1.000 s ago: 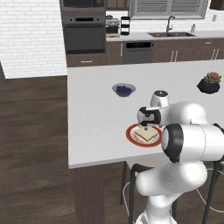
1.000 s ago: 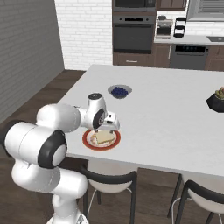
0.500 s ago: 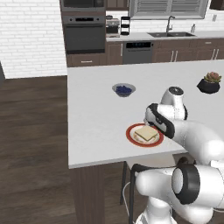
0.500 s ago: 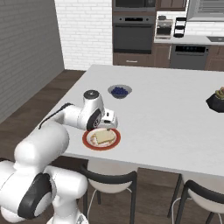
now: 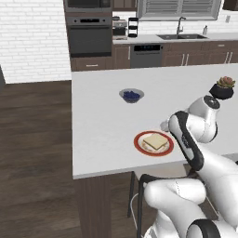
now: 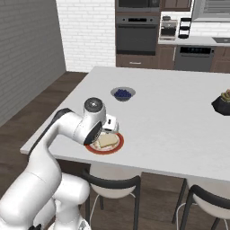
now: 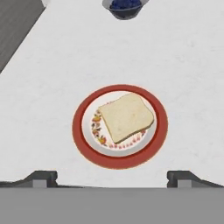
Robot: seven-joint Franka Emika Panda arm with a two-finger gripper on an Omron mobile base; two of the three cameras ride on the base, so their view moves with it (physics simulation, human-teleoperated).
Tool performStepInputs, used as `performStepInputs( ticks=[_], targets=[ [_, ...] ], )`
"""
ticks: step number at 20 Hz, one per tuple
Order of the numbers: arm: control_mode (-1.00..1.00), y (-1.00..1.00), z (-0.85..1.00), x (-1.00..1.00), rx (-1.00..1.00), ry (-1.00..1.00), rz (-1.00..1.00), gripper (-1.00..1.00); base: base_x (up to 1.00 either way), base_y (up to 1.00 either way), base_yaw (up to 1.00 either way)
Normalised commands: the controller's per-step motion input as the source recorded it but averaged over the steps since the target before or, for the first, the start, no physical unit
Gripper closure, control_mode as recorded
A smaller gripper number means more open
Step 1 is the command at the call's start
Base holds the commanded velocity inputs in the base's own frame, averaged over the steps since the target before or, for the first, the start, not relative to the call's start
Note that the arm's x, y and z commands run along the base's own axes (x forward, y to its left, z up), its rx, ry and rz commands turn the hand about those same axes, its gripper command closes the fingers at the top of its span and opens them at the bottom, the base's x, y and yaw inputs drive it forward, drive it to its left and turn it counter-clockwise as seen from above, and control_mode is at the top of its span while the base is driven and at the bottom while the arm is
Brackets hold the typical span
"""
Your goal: Start the toaster. Once the lever pops up, take the bread to the plate on the dining counter.
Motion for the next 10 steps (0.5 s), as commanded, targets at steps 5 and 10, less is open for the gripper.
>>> performStepInputs(
  ticks=[5, 10],
  targets=[
    [-1.0, 0.01, 0.64, -0.01, 0.12, -0.09, 0.0, -1.0, 0.0, 0.0, 0.0],
    [-1.0, 0.09, 0.85, 0.02, 0.14, -0.01, 0.0, -1.0, 0.0, 0.0, 0.0]
  ],
)
